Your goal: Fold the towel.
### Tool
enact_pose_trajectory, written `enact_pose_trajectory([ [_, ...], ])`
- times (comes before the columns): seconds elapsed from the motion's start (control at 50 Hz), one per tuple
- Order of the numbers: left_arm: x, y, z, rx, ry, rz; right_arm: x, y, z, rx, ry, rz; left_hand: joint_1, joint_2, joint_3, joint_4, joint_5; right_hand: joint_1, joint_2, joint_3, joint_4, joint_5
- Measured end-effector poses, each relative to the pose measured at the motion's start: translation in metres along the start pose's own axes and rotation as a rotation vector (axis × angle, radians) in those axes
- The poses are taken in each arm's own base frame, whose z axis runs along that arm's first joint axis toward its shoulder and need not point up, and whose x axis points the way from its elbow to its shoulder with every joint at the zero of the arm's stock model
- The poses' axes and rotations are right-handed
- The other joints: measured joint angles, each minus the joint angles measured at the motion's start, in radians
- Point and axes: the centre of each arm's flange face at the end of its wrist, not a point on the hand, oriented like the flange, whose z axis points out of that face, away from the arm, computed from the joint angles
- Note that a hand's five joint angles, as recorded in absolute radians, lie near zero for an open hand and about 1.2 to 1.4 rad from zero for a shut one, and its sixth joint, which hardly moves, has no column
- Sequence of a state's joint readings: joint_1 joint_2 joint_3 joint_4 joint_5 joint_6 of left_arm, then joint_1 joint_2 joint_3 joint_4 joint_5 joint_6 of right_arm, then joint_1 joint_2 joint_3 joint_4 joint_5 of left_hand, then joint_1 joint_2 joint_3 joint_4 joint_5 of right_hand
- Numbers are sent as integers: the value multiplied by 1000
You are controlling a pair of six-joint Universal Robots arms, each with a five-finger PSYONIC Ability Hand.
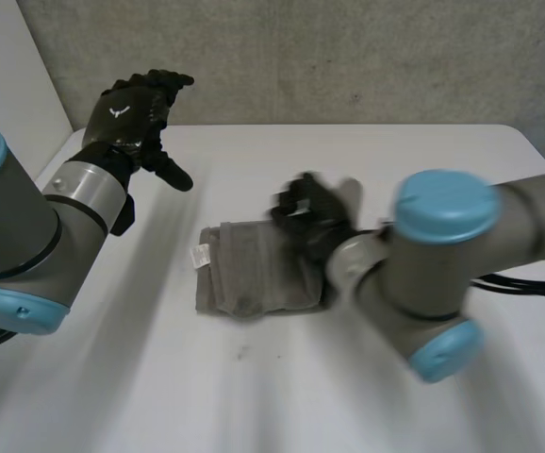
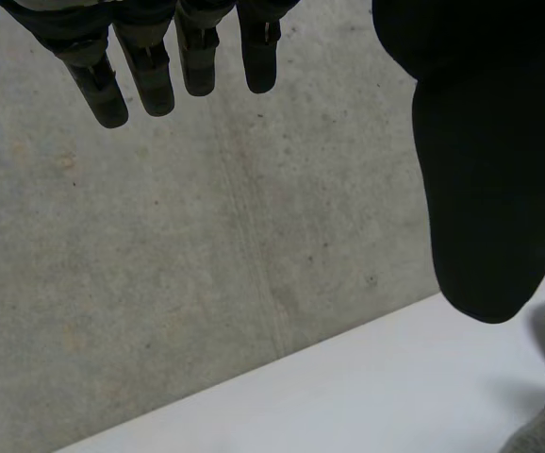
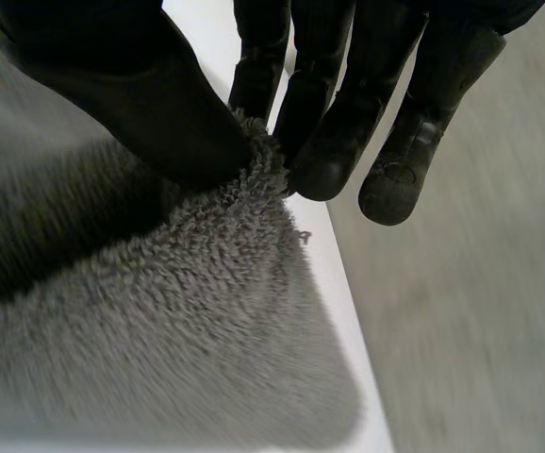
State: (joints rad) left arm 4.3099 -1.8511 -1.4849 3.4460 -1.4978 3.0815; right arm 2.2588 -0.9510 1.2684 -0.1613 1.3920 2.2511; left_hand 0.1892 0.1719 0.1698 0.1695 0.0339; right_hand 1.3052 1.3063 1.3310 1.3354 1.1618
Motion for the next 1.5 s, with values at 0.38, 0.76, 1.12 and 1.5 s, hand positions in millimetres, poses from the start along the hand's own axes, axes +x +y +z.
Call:
enact_pose_trajectory([
  [0.38,-6,-9,-1,24,-35,0,-65,-46,-2,177,-223,41,0,0,0,0,0,-952,-973,-972,-972,-1003],
  [0.76,17,66,0,-169,24,-15,32,23,-7,-18,4,790,0,0,3,2,0,-1067,-1067,-1088,-1075,-1102],
  [1.12,27,139,-13,-381,9,-1,12,56,25,-199,-33,824,0,0,3,4,0,-1067,-1067,-1088,-1075,-1102],
  [1.5,0,-93,-41,-117,-152,8,188,-17,-79,-84,543,749,-2,0,0,0,0,-1067,-1067,-1088,-1075,-1102],
])
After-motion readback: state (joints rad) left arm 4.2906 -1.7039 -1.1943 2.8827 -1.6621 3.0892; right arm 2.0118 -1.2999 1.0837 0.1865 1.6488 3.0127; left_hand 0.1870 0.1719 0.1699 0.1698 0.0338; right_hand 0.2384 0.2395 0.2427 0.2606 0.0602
